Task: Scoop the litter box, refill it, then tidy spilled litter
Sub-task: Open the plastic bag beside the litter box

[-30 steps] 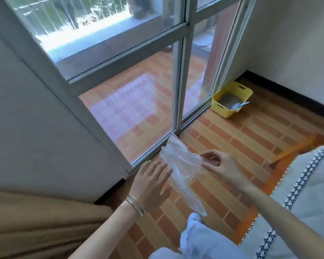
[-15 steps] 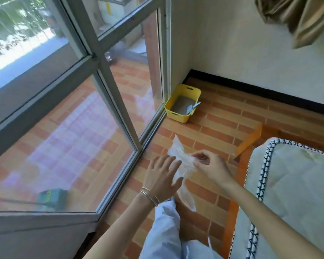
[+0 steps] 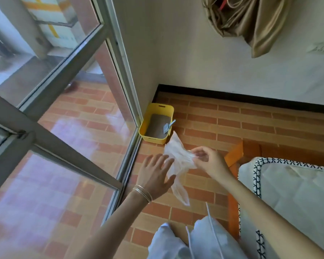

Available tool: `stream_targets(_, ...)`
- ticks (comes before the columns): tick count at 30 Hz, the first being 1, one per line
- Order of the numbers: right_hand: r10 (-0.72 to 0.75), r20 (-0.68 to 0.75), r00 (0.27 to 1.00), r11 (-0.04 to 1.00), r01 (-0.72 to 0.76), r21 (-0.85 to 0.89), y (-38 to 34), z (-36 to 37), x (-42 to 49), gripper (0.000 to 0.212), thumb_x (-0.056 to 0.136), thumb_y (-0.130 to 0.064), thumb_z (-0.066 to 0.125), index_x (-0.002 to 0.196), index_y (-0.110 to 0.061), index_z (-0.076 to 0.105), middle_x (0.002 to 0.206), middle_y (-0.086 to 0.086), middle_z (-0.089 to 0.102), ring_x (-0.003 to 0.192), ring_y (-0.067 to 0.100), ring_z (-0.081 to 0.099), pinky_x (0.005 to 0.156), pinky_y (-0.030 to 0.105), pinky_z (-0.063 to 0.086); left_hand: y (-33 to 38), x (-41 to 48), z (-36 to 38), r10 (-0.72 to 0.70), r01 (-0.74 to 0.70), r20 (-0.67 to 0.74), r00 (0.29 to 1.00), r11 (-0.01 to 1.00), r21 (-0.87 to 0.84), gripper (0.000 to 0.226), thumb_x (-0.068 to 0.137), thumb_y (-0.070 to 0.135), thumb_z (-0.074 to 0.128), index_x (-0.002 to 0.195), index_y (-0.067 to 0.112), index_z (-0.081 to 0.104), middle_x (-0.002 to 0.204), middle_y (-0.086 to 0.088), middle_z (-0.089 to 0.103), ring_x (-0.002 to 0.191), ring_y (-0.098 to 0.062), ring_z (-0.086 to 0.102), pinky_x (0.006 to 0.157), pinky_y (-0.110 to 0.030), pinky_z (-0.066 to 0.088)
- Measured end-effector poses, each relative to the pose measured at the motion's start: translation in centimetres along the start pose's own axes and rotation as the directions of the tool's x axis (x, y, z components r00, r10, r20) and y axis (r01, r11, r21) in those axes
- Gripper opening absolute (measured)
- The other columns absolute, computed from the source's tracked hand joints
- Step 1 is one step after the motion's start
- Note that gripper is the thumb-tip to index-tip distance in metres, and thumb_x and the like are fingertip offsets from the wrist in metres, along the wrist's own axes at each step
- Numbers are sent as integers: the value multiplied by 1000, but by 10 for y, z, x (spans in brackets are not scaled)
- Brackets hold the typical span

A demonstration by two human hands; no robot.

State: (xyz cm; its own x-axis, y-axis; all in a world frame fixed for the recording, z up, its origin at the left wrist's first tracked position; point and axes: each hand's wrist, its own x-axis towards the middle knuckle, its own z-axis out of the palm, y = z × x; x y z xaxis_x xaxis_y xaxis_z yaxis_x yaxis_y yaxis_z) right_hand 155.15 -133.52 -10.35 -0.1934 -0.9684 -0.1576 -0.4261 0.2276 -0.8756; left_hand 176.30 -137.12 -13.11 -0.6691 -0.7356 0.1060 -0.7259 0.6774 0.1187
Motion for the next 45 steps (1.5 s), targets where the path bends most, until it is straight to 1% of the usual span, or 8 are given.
stream_targets(8, -54, 47, 997, 984, 61, -168, 42, -59, 116, 25, 78, -3, 68, 100, -14, 66, 101, -1, 62, 89, 8, 60, 72, 3, 43, 5, 127, 40, -50, 49, -9, 999, 998, -31, 51, 85, 54, 37, 119, 22, 59, 119, -2, 63, 108, -24, 59, 91, -44, 49)
stream_targets(17, -130, 206, 970, 974, 164, -154, 38, -162, 261, 18, 81, -8, 66, 97, -17, 67, 95, -8, 64, 87, 2, 58, 69, 2, 43, 39, 269, 43, -184, 186, -94, 978, 983, 8, 50, 81, 54, 45, 117, 23, 61, 114, -1, 64, 102, -22, 61, 86, -38, 49)
stream_targets(20, -121, 251, 960, 981, 154, -117, 37, -179, 304, 18, 83, -13, 65, 99, -21, 66, 96, -11, 65, 90, 2, 60, 73, 11, 49, 39, 300, 43, -229, 235, -139, 963, 972, 22, 49, 80, 55, 50, 117, 23, 61, 113, -1, 64, 101, -22, 61, 86, -38, 50)
stream_targets(22, -119, 256, 959, 986, 145, -84, 39, -183, 329, 17, 83, -15, 65, 97, -24, 66, 95, -12, 65, 91, 1, 61, 74, 14, 51, 36, 320, 44, -247, 255, -146, 958, 966, 42, 50, 77, 54, 58, 115, 24, 62, 112, 0, 65, 100, -21, 62, 86, -38, 50)
stream_targets(25, -118, 285, 951, 989, 137, -48, 40, -185, 365, 17, 83, -13, 65, 94, -25, 64, 92, -15, 64, 88, -3, 60, 67, 7, 48, 26, 353, 51, -266, 275, -153, 952, 961, 40, 50, 72, 54, 66, 112, 24, 64, 108, 1, 66, 96, -20, 64, 85, -37, 51)
stream_targets(33, -126, 374, 919, 992, 119, 42, 16, -185, 486, 17, 82, -7, 66, 96, -18, 64, 95, -4, 65, 88, 2, 61, 66, 5, 44, -37, 448, 63, -368, 376, -147, 918, 926, 28, 51, 79, 58, 47, 115, 25, 62, 112, 2, 66, 101, -20, 62, 89, -38, 48)
stream_targets(40, -144, 408, 901, 986, 167, -22, -7, -176, 590, 18, 83, -12, 67, 99, -20, 66, 97, -9, 66, 93, 3, 61, 70, 12, 49, -95, 517, 63, -437, 447, -174, 883, 894, 21, 52, 76, 59, 52, 116, 26, 62, 113, 4, 66, 102, -19, 62, 89, -38, 49)
stream_targets(45, -168, 553, 816, 974, 225, -37, -20, -148, 643, 19, 83, -16, 66, 102, -23, 65, 99, -10, 65, 95, 1, 61, 71, 12, 50, -126, 537, 71, -526, 535, -212, 823, 845, -21, 50, 78, 55, 54, 117, 23, 59, 116, 1, 64, 104, -22, 61, 91, -40, 48)
